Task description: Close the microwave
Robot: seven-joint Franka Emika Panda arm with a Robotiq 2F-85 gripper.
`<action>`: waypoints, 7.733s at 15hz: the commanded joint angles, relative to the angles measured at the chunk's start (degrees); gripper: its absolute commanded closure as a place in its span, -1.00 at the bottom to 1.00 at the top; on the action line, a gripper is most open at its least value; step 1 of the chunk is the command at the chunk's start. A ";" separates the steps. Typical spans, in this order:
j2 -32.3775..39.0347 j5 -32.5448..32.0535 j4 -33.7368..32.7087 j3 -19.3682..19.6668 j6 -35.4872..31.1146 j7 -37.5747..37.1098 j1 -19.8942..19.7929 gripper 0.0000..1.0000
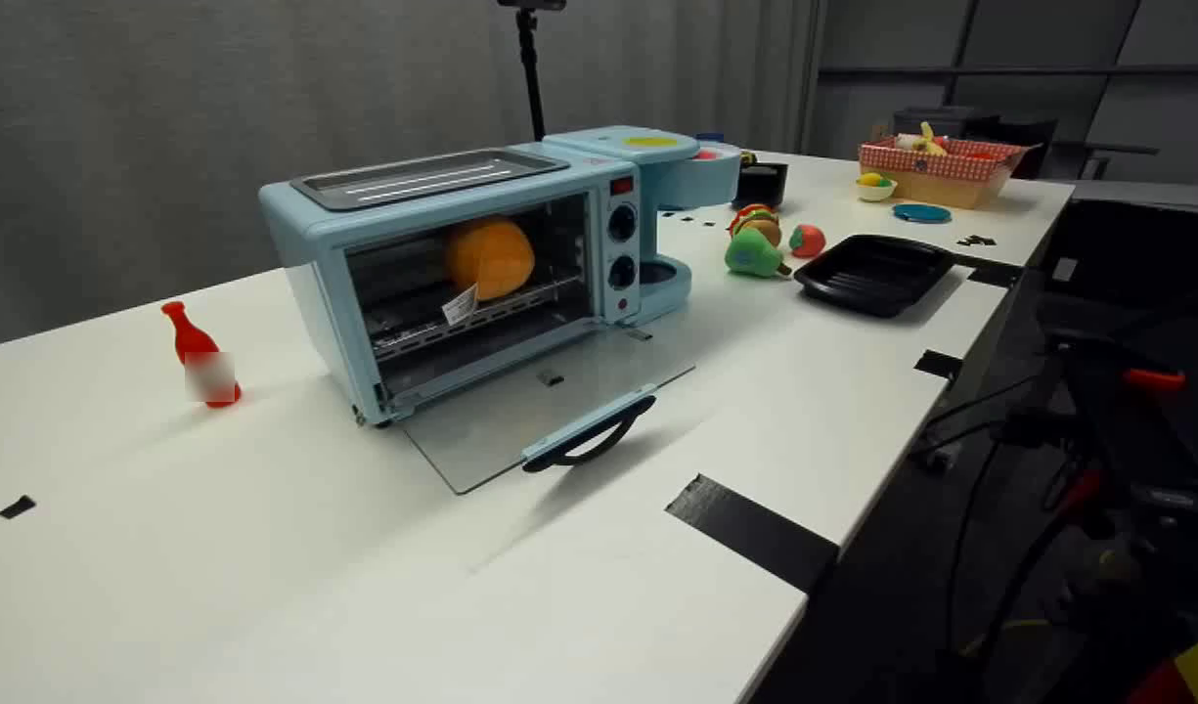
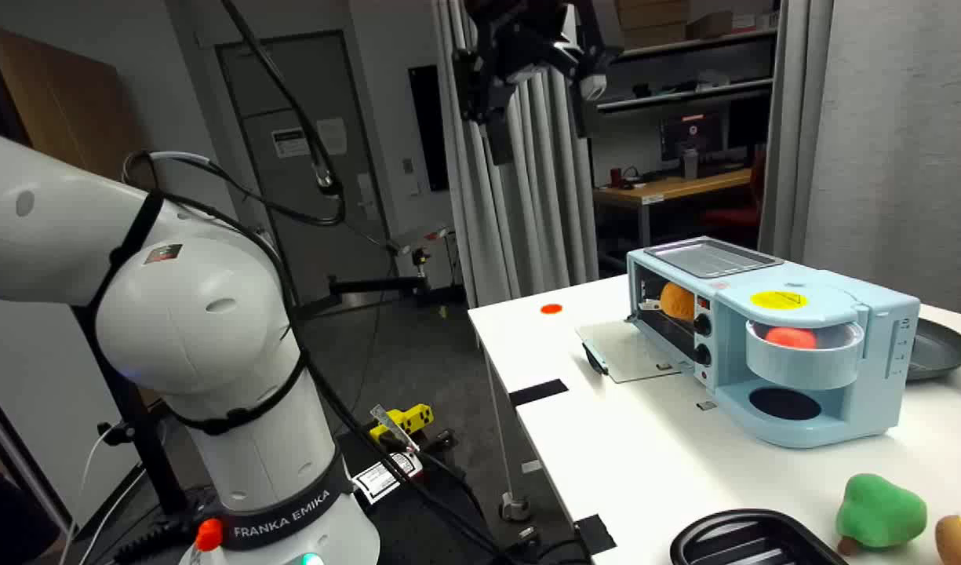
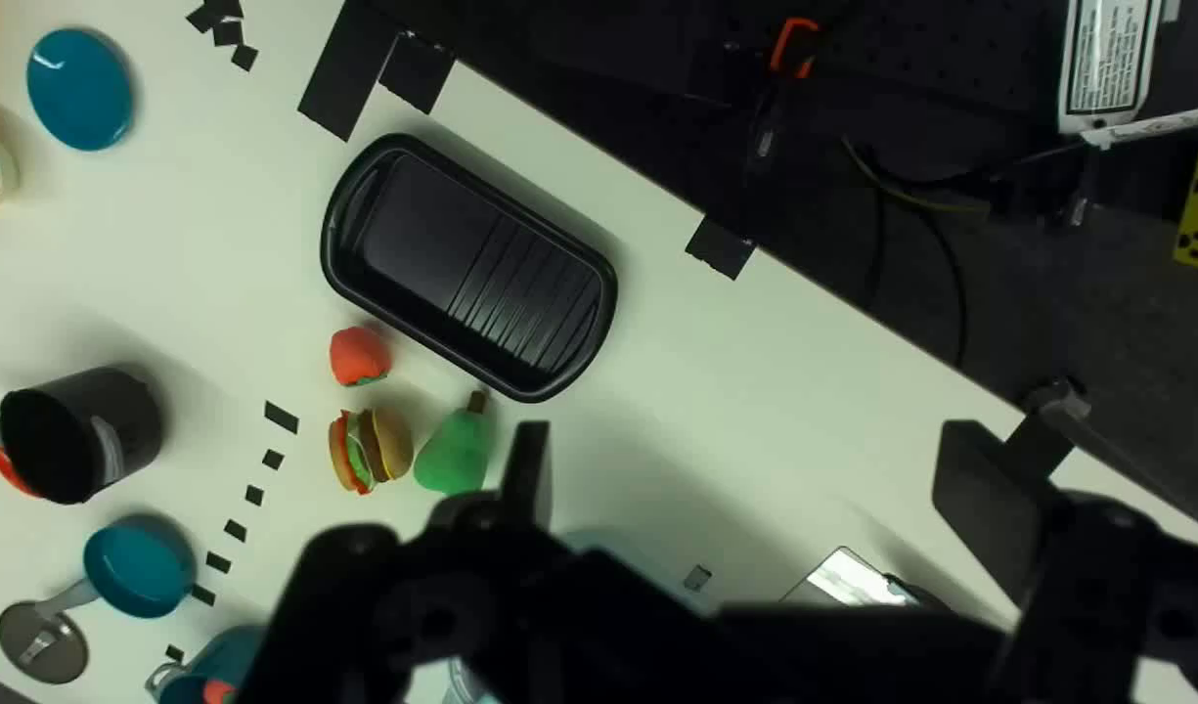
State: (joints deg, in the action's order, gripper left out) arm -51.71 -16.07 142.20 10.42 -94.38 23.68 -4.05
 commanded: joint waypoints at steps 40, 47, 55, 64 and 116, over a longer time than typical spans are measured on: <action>0.00 0.93 0.66 1.65 -0.79 -2.09 2.51 -1.00; 7.13 4.67 4.15 -0.65 -13.48 -10.23 4.40 -1.00; 25.82 14.16 6.48 -6.43 -34.04 -16.11 7.06 -1.00; 38.94 20.42 6.34 -12.10 -38.26 -20.45 9.14 -1.00; 84.08 25.31 -18.61 -11.55 -62.91 -46.45 18.15 -1.00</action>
State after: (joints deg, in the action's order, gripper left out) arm 30.47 11.89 126.10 -3.82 -156.89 -19.95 11.62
